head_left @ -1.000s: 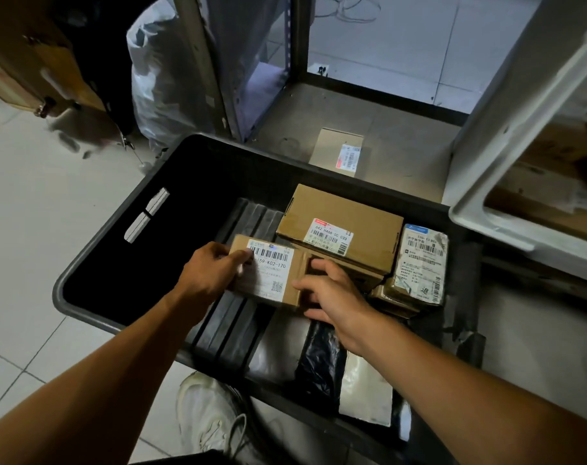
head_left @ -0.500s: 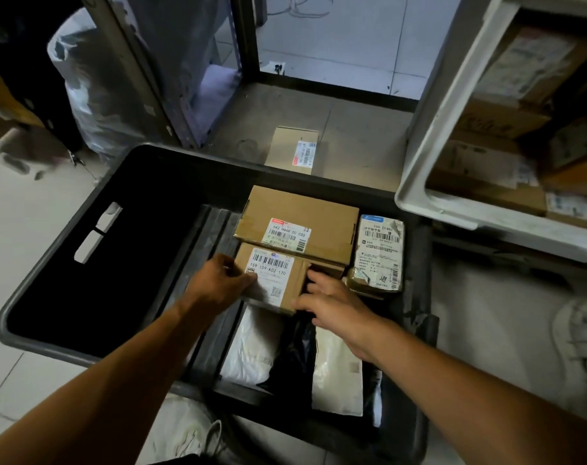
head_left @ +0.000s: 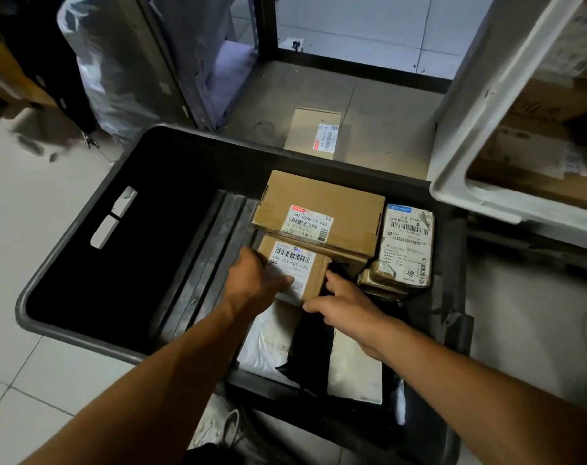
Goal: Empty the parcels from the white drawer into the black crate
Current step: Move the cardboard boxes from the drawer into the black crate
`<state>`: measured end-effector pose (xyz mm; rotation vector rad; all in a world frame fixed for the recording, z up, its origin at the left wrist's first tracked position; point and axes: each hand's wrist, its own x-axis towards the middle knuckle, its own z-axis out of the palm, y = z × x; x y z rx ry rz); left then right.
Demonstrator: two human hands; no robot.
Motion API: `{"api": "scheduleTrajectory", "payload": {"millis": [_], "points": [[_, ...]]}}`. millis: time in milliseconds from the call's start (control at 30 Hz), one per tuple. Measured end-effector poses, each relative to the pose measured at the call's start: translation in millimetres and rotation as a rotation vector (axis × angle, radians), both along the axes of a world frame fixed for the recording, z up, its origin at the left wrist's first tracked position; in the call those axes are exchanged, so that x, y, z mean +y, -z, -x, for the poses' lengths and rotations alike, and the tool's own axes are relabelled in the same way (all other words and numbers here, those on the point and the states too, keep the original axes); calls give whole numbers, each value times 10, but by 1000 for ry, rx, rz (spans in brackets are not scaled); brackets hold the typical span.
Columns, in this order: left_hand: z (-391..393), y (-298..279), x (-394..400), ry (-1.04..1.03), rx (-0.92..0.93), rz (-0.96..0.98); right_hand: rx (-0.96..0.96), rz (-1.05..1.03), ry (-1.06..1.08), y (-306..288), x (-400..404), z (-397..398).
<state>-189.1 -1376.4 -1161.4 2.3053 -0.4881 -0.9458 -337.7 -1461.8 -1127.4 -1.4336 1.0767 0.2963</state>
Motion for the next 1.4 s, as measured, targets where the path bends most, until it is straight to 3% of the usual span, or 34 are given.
{"api": "scheduleTrajectory", "payload": {"millis": [233, 433, 500, 567, 1033, 1400], "points": [[-95, 31, 38, 20, 66, -11, 28, 274, -132, -50, -20, 34], [-132, -60, 67, 72, 3, 17, 137, 744, -636, -2, -12, 284], [-125, -54, 67, 99, -11, 11, 263, 715, -750, 21, -11, 405], [-109, -33, 82, 117, -26, 18, 310, 616, -726, 40, -21, 495], [-115, -41, 53, 196, -36, -6, 229, 588, -831, -24, -148, 586], [57, 16, 6, 224, -57, 7, 245, 574, -770, -85, -188, 764]]}}
